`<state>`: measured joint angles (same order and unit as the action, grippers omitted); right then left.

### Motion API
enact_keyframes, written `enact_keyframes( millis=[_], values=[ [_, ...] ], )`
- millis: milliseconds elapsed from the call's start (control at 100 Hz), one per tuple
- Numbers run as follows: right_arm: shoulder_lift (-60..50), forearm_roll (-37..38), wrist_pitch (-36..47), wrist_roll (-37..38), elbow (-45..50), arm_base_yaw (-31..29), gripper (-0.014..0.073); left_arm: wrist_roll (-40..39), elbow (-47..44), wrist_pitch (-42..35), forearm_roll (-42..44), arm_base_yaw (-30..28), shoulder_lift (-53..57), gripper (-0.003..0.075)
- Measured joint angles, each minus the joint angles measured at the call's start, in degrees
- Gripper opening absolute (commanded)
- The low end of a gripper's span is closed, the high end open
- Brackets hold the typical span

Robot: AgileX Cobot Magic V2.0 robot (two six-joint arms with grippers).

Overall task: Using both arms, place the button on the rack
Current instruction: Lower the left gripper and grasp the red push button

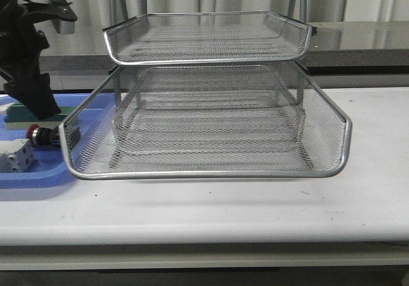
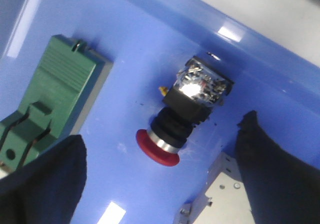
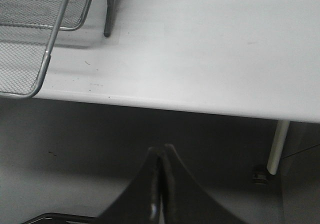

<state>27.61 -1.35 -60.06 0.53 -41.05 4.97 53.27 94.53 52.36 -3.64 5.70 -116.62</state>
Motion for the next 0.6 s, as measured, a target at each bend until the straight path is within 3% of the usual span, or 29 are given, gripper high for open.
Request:
enact_keyframes(
  millis=[600],
  values=[
    [0.0, 0.0, 0.0, 0.0, 0.0, 0.0, -0.0068, 4.0, 0.5, -0.5, -0.2, 1.7, -5.6, 0.0575]
  ],
)
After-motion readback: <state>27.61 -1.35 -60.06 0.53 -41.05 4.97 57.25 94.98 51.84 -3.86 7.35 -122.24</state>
